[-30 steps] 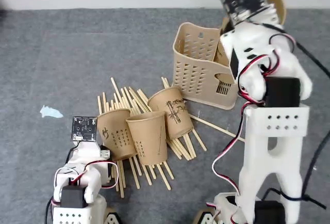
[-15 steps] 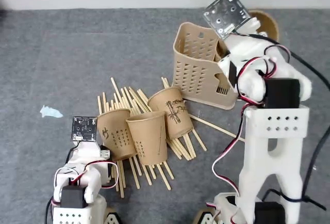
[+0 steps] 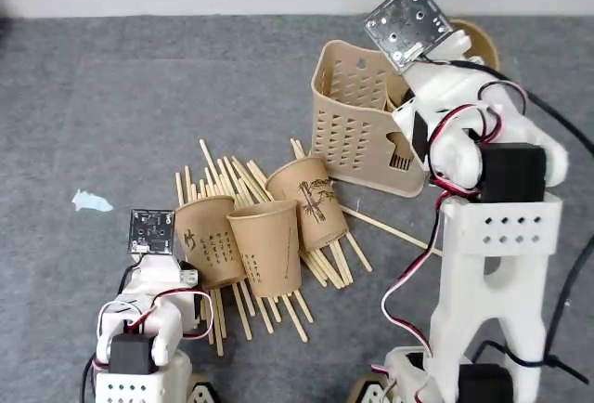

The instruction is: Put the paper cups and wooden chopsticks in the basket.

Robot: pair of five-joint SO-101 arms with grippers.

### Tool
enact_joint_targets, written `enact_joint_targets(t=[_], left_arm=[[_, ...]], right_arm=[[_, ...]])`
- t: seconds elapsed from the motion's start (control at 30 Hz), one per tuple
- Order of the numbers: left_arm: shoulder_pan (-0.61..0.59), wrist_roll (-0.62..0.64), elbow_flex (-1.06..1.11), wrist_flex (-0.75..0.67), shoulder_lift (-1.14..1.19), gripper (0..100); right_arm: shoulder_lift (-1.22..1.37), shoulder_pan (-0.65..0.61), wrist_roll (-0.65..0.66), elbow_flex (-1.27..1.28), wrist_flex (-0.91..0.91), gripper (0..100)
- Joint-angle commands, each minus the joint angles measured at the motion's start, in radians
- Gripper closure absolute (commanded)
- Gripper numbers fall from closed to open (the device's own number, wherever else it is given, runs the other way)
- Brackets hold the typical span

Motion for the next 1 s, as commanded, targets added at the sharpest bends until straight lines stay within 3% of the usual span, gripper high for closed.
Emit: enact_joint_targets(t=[0.0,0.1,0.37,0.63,0.97], left_arm=[[0.005,0.008,-0.008,-0.005,-0.017,99],[0.005,0.008,-0.008,-0.005,-0.017,99],[0.005,0.008,-0.008,-0.005,-0.017,99],[0.005,0.008,-0.008,-0.005,-0.017,99],[0.005,0.008,-0.008,-0.005,-0.017,99]], right_arm=[[0.022,-0.004,0.052,-0.057,0.008,98.9],[0.024,-0.004,0.094,-0.057,0.042,96.9],[0.024,-0.005,0.087,-0.058,0.058,75.2],[0.05,-0.015,-0.048,-0.052,-0.18,76.4],[0.209,-0.061,-0.055,-0.057,-0.232,76.4]])
